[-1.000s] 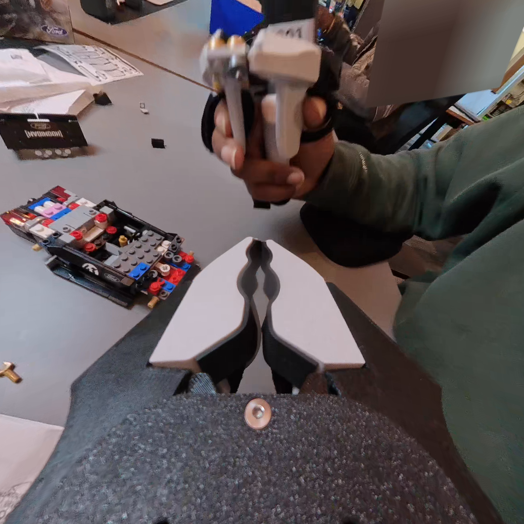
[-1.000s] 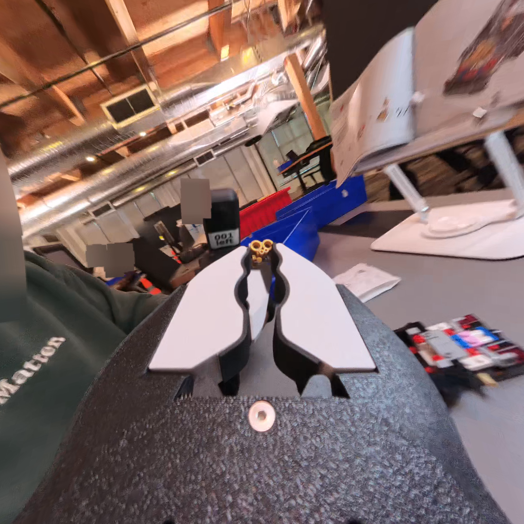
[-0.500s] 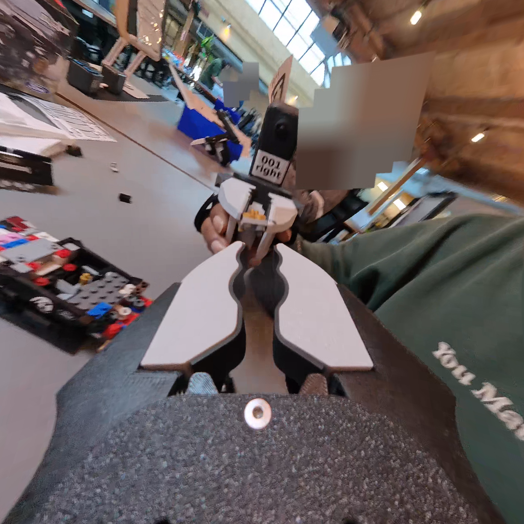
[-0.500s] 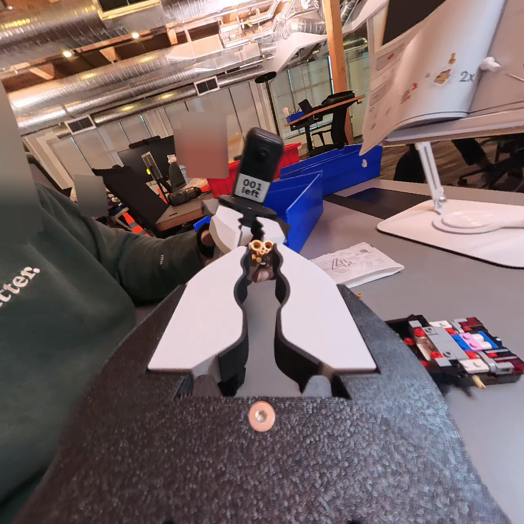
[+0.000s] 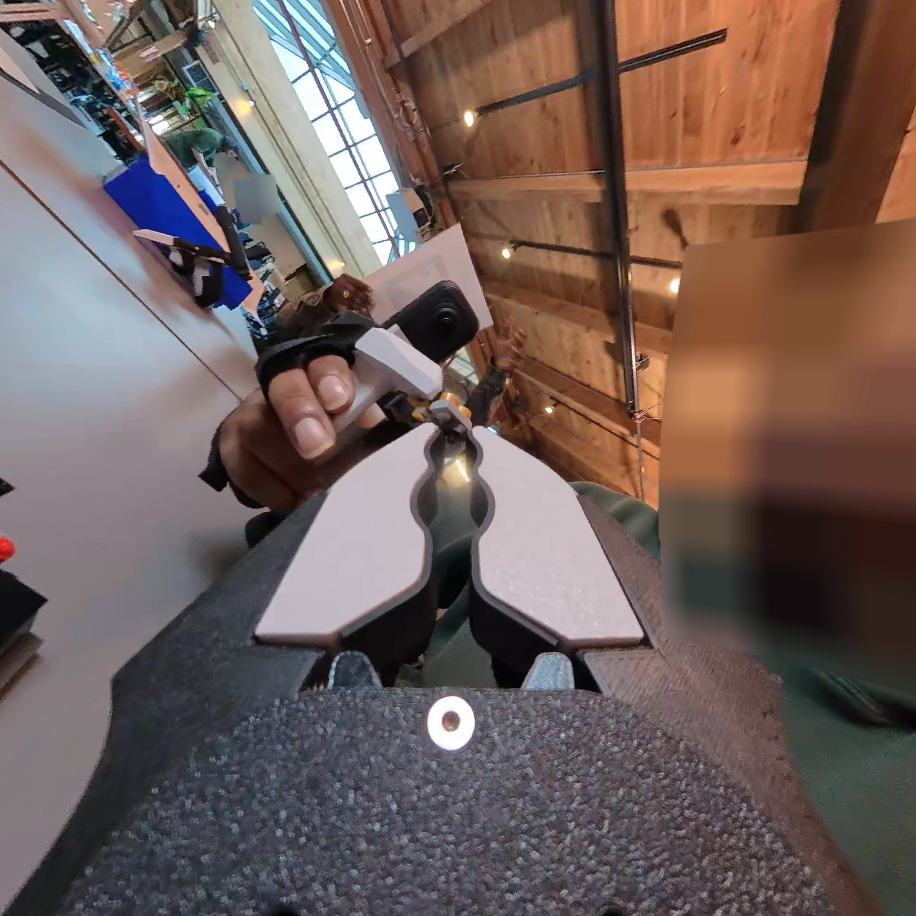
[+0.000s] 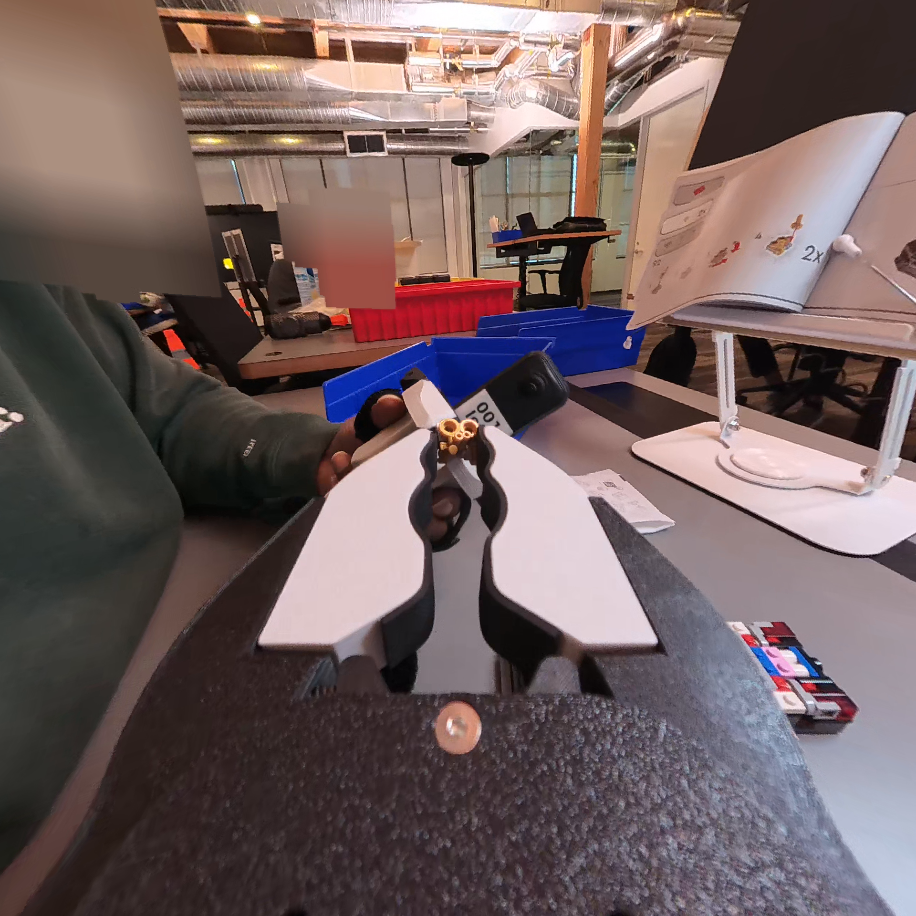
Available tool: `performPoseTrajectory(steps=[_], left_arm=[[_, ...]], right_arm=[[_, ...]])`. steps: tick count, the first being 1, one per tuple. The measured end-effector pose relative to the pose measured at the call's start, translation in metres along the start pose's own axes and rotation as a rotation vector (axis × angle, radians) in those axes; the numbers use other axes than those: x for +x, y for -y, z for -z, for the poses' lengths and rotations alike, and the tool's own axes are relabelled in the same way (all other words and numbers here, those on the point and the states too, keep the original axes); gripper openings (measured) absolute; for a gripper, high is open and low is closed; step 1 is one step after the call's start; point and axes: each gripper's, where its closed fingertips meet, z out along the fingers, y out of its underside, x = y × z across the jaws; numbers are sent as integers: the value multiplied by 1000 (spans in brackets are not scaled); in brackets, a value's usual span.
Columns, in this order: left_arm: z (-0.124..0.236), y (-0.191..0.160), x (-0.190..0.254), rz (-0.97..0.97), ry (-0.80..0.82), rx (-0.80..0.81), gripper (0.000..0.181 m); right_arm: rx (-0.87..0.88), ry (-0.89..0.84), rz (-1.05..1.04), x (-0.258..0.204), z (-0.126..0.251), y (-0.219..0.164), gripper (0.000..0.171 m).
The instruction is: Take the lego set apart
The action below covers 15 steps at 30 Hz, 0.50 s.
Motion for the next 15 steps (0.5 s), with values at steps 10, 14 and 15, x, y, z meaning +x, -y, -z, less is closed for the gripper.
performPoseTrajectory(steps=[10, 14, 15], left_arm=[[16, -25, -44, -253, 359, -243, 2], [18, -16, -41, -270, 340, -226, 2], [19, -9, -34, -273, 318, -203, 3]], right_arm=[[192, 5, -244, 17, 10, 22, 13], [131, -63, -160, 28, 23, 20, 13], [121, -58, -165, 29, 23, 18, 13]])
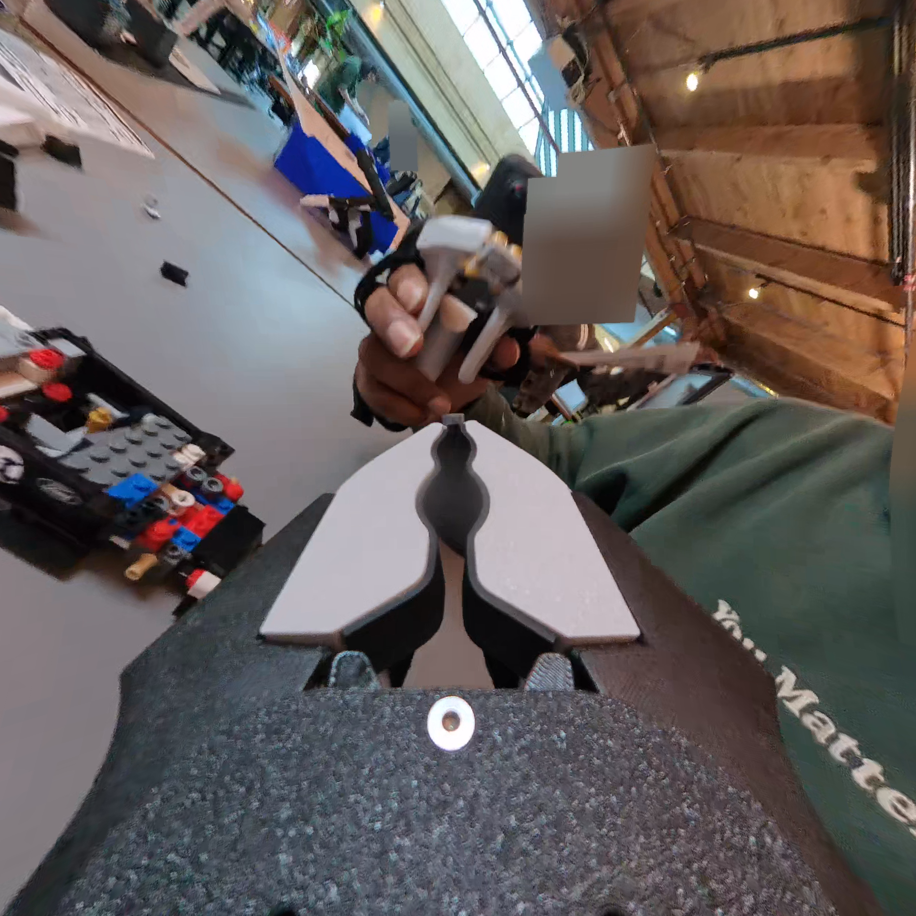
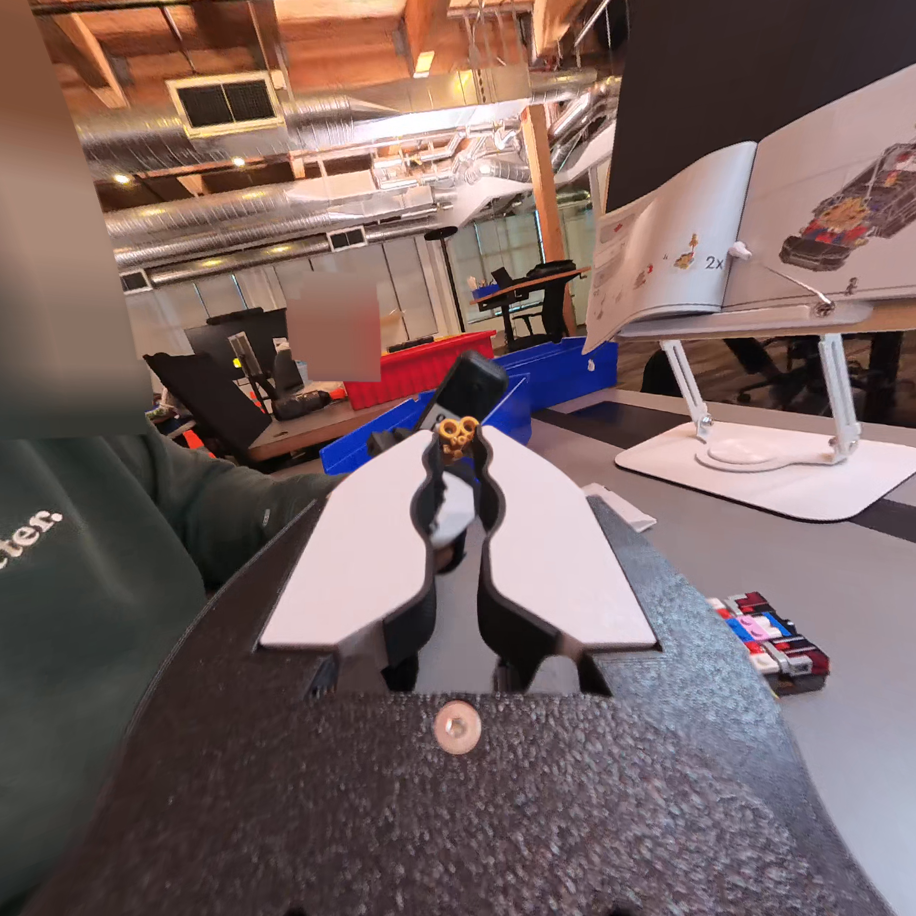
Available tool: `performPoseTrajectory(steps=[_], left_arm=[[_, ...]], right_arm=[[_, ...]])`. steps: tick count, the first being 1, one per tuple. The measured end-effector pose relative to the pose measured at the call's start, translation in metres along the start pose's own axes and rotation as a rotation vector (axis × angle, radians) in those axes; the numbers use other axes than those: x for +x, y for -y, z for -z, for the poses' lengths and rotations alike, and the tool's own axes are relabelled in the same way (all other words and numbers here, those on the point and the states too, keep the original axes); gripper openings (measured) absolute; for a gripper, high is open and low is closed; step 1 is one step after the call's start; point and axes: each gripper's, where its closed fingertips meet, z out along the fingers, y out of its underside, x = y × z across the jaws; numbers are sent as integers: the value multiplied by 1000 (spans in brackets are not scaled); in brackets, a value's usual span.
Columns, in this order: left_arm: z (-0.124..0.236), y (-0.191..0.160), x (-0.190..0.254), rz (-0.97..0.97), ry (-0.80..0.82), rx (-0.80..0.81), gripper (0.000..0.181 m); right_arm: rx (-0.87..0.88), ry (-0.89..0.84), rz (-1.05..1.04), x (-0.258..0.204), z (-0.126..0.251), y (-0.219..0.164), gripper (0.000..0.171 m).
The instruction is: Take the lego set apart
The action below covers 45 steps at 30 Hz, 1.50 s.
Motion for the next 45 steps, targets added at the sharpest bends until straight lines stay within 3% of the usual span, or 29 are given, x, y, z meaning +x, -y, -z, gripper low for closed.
performPoseTrajectory(steps=[10, 16, 22, 26, 30, 33, 35, 41, 45], left_arm=[[18, 17, -4, -59, 37, 69, 3], [37, 25, -31, -50, 114, 87, 3], [40, 20, -39, -49, 141, 52, 2], [38, 12, -40, -82, 166, 1, 2], [37, 5, -42, -81, 173, -30, 2], [38, 3, -42, -79, 170, -39, 2], [38, 4, -40, -82, 157, -43, 2], [33, 1, -24, -130, 64, -76, 2], [24, -12, -14, -164, 11, -142, 2]], right_arm=[[-241, 74, 34, -9, -5, -40, 14], [-661, 136, 229, -24, 1, -114, 15], [-853, 189, 287, -42, -4, -160, 16], [-933, 173, 320, -45, -7, -178, 27], [-932, 176, 327, -48, -8, -179, 31], [-896, 216, 274, -56, -9, -170, 48], [-819, 241, 222, -61, -11, -153, 50], [-506, -40, 215, -1, -12, -83, 30], [-450, -17, 291, -9, -16, -77, 24]])
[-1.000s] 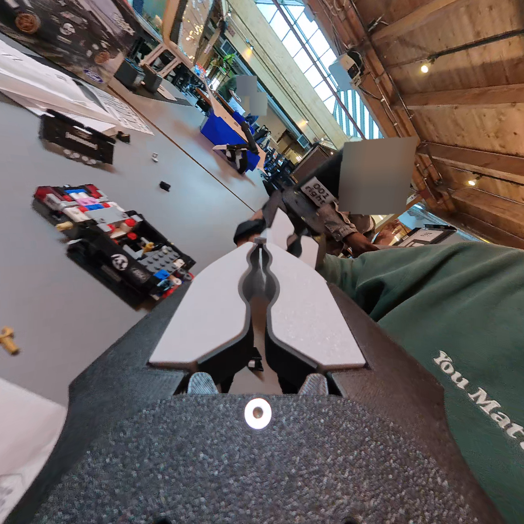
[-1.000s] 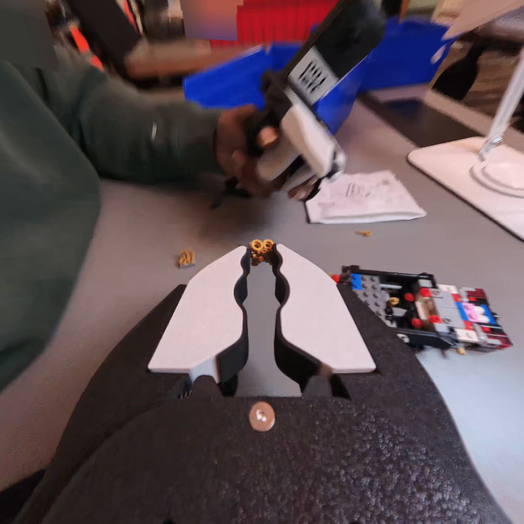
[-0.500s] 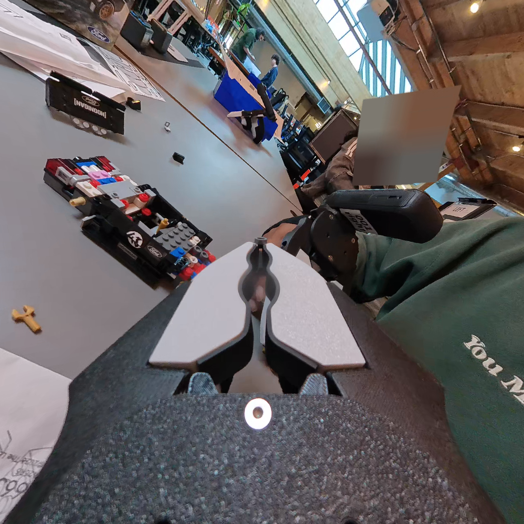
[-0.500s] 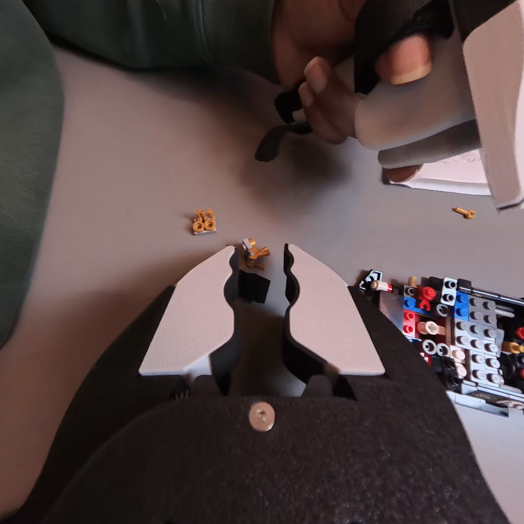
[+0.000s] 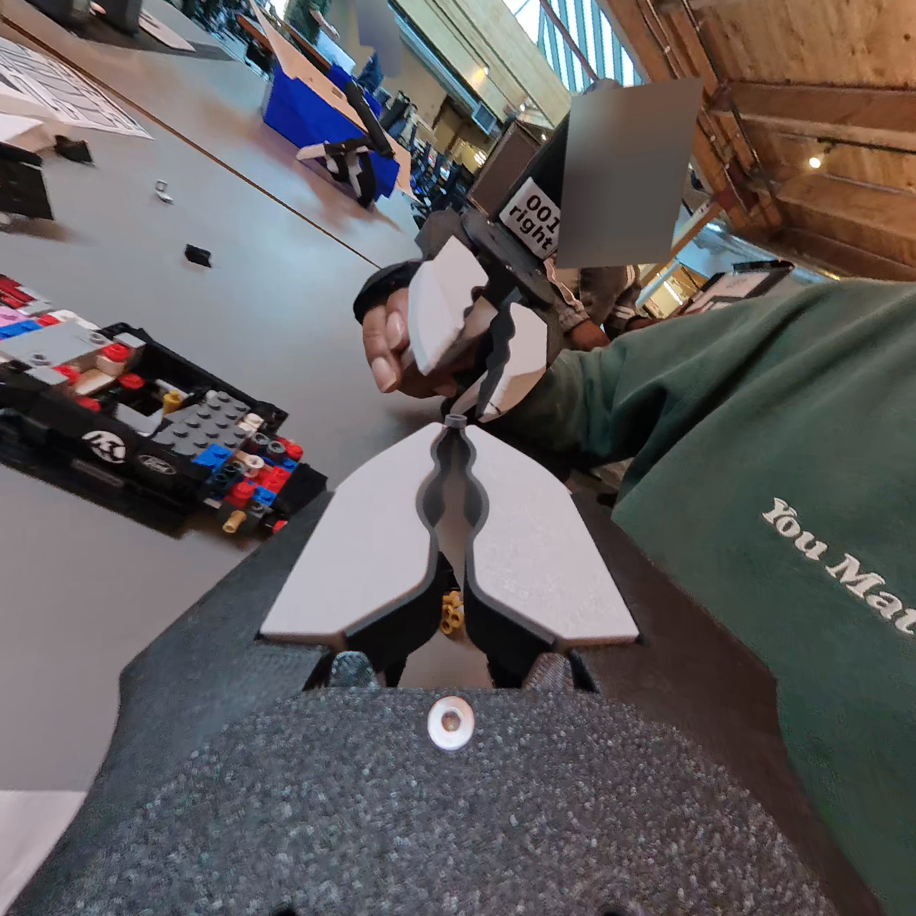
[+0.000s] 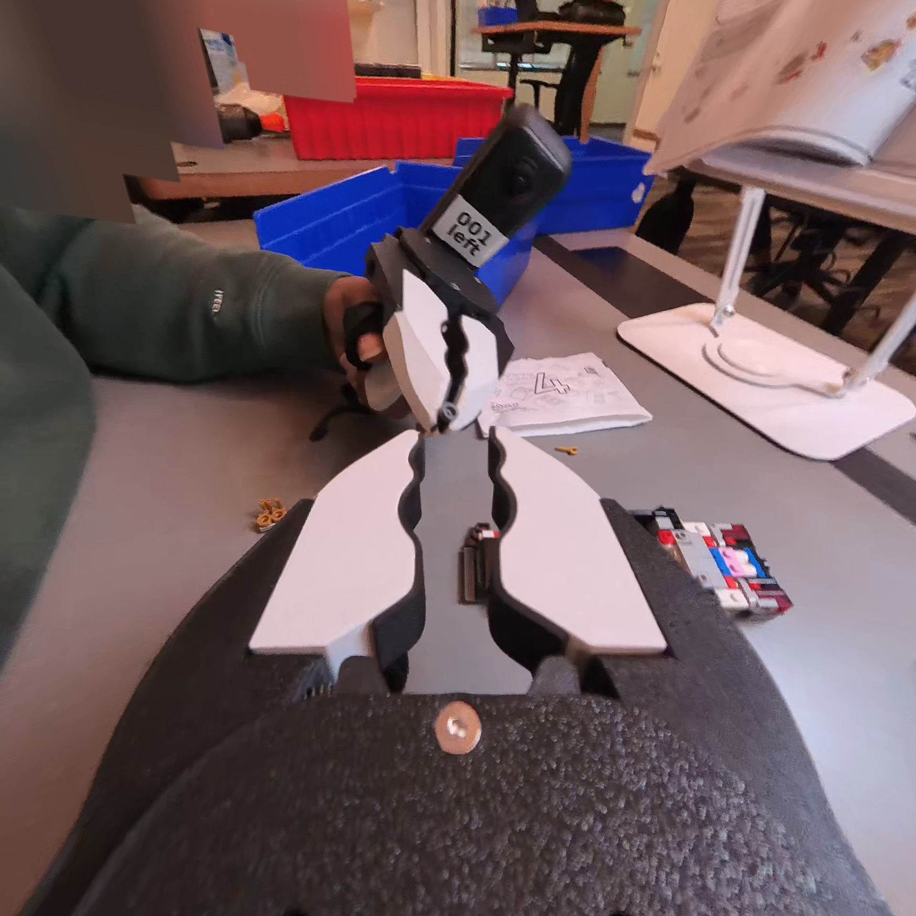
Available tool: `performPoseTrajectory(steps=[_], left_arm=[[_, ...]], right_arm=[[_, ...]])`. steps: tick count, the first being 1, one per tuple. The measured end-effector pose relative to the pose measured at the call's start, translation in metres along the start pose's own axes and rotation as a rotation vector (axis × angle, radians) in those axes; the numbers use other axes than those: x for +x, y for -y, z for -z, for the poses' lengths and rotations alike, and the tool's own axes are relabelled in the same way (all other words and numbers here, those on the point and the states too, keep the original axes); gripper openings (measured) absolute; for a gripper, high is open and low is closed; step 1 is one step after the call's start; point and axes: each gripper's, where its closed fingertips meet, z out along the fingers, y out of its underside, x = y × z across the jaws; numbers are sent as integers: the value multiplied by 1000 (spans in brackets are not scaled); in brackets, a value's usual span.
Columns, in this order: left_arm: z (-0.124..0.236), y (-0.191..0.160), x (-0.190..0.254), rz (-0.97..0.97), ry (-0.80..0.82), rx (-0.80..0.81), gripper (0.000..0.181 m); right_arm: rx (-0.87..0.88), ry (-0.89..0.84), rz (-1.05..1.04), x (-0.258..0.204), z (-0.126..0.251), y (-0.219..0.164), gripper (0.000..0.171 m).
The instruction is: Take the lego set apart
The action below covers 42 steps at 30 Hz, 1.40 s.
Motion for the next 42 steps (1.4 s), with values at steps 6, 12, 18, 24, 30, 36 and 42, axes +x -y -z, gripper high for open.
performPoseTrajectory(steps=[6, 12, 18, 24, 30, 36, 42], left_arm=[[-9, -18, 10, -68, -29, -111, 2], [-10, -27, 20, -78, -88, -179, 2], [-9, -52, 25, -23, -131, -336, 2], [-9, -75, 24, -8, -99, -489, 2], [-5, -47, 8, -19, 1, -340, 13], [16, -2, -29, -27, 210, -73, 10], [22, -14, -57, -64, 386, -140, 9]], right_arm=[[-54, 54, 174, -26, -8, -8, 17], [-69, 133, 188, -38, -5, -11, 13], [-152, 212, 240, -57, -10, -27, 13], [-256, 255, 303, -68, -13, -45, 7], [-222, 133, 262, -37, -2, -33, 7], [-434, -448, 157, 92, 63, -63, 7], [-617, -752, -44, 150, 134, -114, 7]])
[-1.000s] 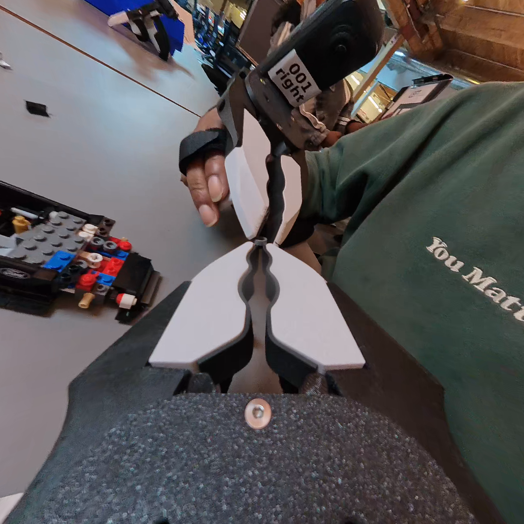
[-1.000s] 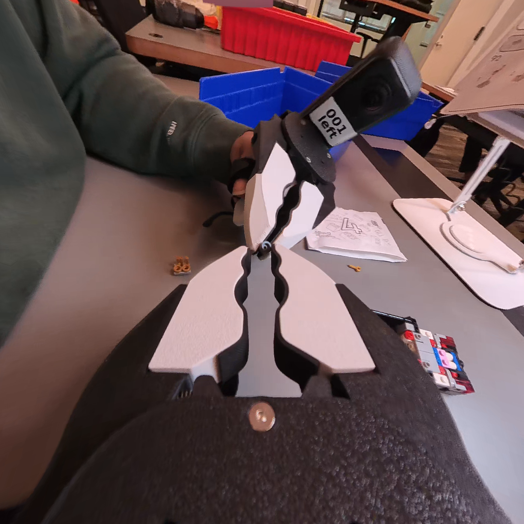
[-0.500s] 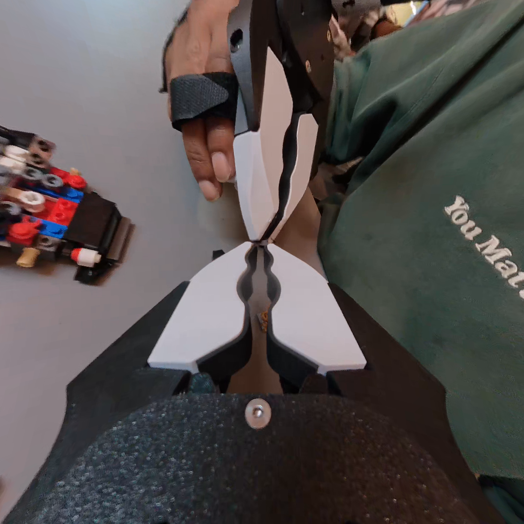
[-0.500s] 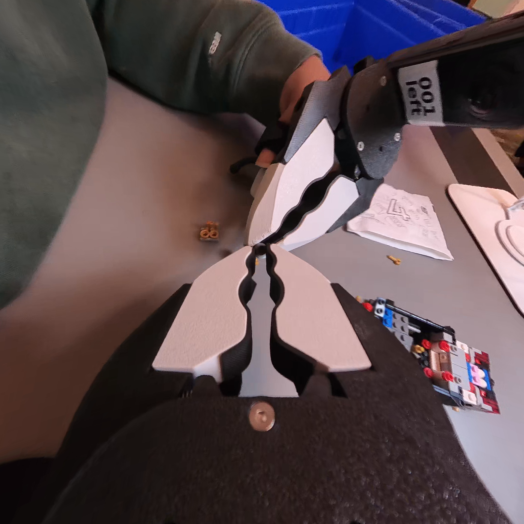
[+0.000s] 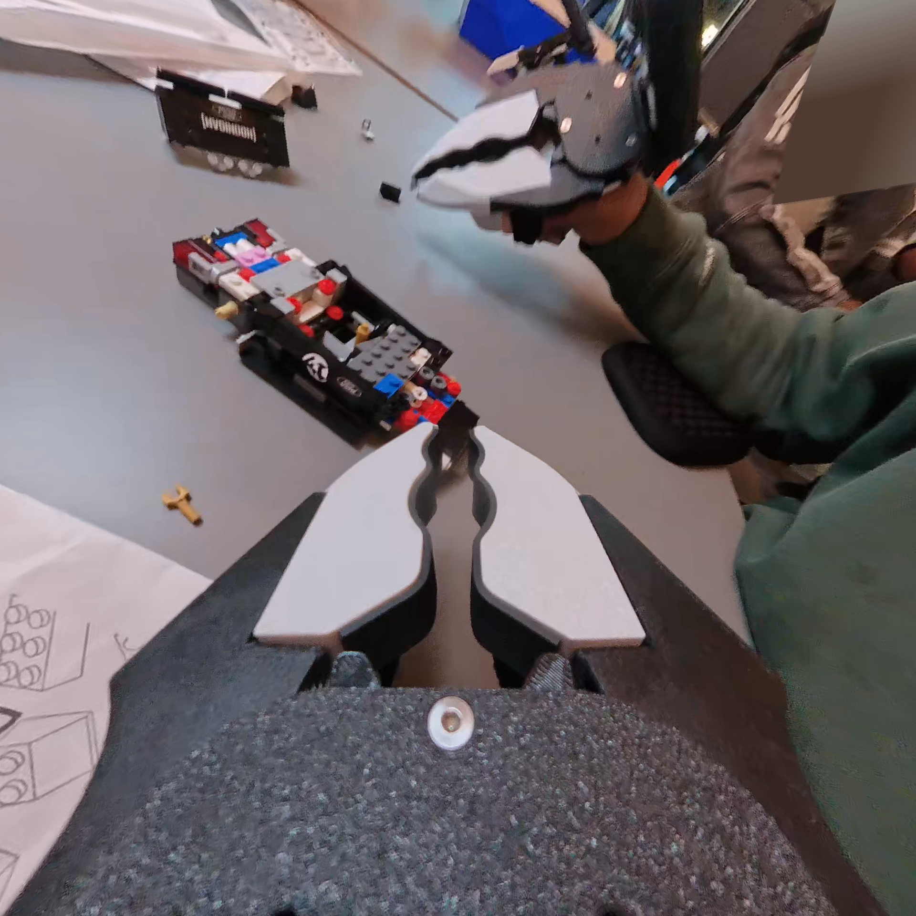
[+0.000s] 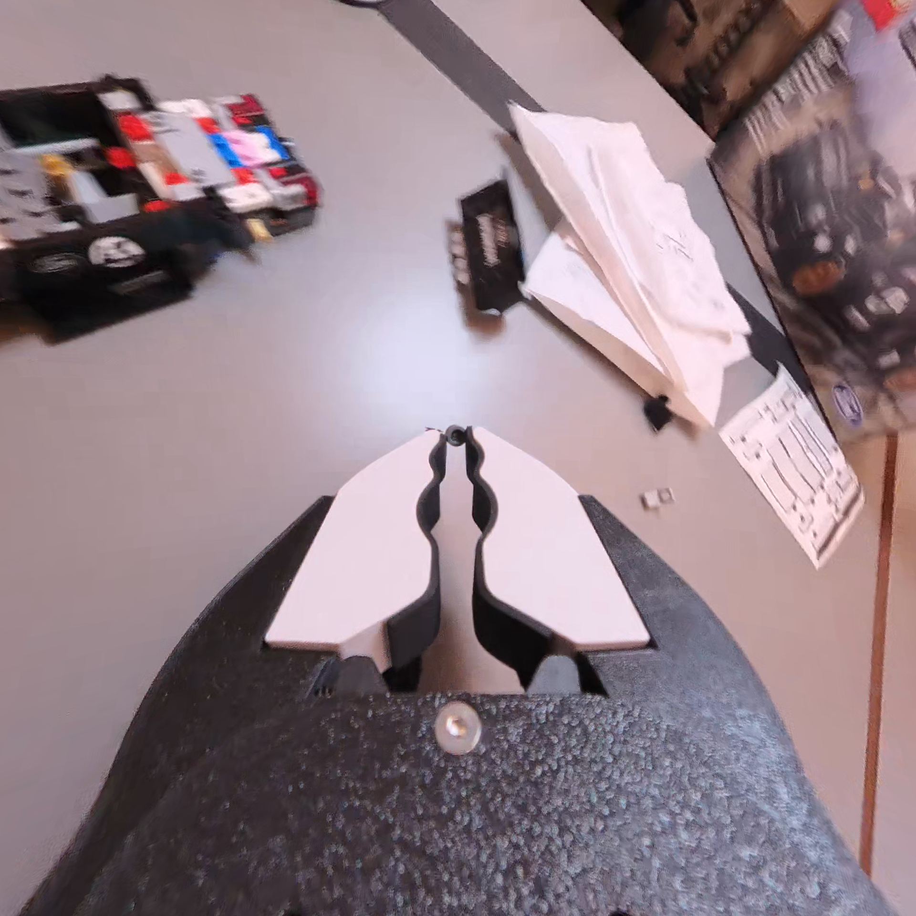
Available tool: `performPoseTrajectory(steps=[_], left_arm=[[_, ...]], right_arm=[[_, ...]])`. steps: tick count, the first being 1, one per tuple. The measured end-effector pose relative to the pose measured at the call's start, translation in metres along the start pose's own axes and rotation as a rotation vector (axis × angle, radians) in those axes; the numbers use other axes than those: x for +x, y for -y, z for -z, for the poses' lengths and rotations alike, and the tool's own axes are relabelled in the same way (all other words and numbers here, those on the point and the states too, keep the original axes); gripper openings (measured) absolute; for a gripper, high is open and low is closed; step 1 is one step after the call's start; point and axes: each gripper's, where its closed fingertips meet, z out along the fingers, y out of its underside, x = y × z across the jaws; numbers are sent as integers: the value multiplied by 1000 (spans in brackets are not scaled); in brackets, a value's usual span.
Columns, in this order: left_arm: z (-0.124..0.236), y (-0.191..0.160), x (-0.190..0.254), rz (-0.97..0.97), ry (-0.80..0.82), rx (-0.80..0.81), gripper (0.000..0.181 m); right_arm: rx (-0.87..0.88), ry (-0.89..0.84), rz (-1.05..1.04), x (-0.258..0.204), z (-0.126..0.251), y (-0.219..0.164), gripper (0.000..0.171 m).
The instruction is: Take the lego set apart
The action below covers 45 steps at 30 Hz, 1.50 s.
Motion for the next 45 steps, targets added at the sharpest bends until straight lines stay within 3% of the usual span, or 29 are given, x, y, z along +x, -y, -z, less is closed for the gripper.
performPoseTrajectory(steps=[4, 14, 22, 30, 35, 40, 41, 42, 45], left_arm=[[-7, -13, -3, -37, 36, -69, 9], [-14, -25, -4, -86, 64, -141, 8], [-16, -31, -4, -91, 62, -176, 10], [-16, -32, -4, -84, 63, -183, 10], [-16, -29, -4, -95, 64, -167, 9], [-1, 11, 2, -197, 111, 52, 0], [5, 23, 3, -222, 135, 114, 0], [13, 34, 5, -252, 158, 177, 0], [38, 67, 18, -338, 227, 328, 0]], right_arm=[[-42, -75, -137, 26, 3, -15, 7], [-152, -113, -181, 35, -10, -45, 8], [-146, -192, -256, 58, -5, -53, 37], [-3, -335, -493, 100, 11, -54, 41], [306, -372, -471, 109, 40, -6, 37], [509, -343, -248, 74, 55, 47, 44], [550, -320, -196, 63, 58, 58, 30], [594, -260, -140, 46, 61, 69, 0], [690, 5, -52, -16, 70, 103, 0]])
